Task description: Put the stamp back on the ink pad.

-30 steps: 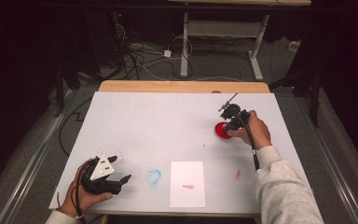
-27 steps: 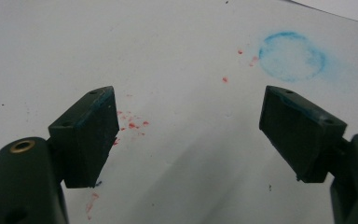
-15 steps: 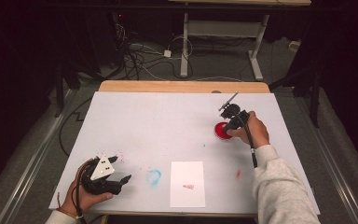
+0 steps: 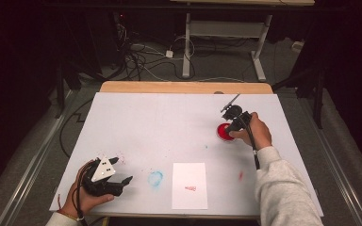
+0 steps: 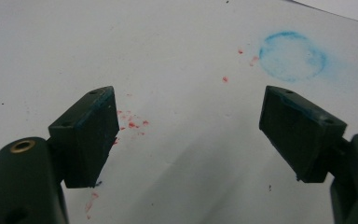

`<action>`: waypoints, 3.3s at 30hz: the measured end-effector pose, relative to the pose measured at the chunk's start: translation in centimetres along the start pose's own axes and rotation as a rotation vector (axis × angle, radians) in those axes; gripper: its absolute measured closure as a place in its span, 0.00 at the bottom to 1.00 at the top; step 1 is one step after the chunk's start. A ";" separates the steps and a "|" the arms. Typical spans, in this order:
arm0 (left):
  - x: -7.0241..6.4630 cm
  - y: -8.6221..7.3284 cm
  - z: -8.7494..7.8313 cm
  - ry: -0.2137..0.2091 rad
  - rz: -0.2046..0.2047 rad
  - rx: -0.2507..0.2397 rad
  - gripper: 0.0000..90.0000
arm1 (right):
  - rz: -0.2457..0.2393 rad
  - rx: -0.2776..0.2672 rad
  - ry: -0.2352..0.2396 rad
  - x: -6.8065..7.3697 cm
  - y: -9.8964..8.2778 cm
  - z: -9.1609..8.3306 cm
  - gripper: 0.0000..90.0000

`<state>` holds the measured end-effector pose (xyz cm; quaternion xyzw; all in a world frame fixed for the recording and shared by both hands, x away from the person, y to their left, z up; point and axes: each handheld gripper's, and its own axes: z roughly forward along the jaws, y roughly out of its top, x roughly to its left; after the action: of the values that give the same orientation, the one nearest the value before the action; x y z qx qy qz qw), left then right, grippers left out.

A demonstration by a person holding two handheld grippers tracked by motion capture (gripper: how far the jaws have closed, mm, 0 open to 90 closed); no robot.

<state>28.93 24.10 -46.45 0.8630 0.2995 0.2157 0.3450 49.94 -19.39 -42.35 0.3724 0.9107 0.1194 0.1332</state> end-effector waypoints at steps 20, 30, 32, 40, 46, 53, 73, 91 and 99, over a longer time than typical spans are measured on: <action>-0.1 0.1 0.0 0.010 0.001 0.004 0.21 | 0.029 -0.249 -0.019 0.5 -1.4 -3.9 0.63; -0.2 0.1 -0.1 0.011 0.005 0.002 0.21 | 0.084 -0.458 -0.061 1.7 -3.2 -5.2 0.44; -0.1 0.1 -0.1 0.013 0.003 0.004 0.21 | 0.087 -0.501 -0.066 1.8 -3.6 -5.2 0.41; -0.2 0.1 -0.1 0.016 0.004 0.004 0.21 | 0.120 -0.584 -0.119 3.0 -4.9 -5.8 0.27; -0.3 0.2 0.0 0.018 0.006 0.002 0.21 | 0.099 -0.659 -0.137 3.9 -6.1 -6.7 0.27; -0.4 0.2 -0.1 0.025 0.014 -0.007 0.21 | 0.069 -0.741 -0.141 5.2 -7.6 -7.7 0.27; -0.4 0.3 -0.1 0.023 0.023 0.001 0.21 | 0.009 -0.876 -0.186 8.0 -11.6 -9.3 0.25; -0.5 0.5 -0.2 0.032 0.037 -0.013 0.21 | -0.003 -0.887 -0.209 8.8 -15.0 -9.5 0.22; -0.8 0.8 -0.4 0.036 0.049 -0.024 0.21 | -0.018 -0.863 -0.224 9.1 -16.4 -8.9 0.19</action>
<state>28.42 23.29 -45.78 0.8620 0.2816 0.2430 0.3443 30.12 -25.31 -40.59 0.2856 0.7605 0.4463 0.3753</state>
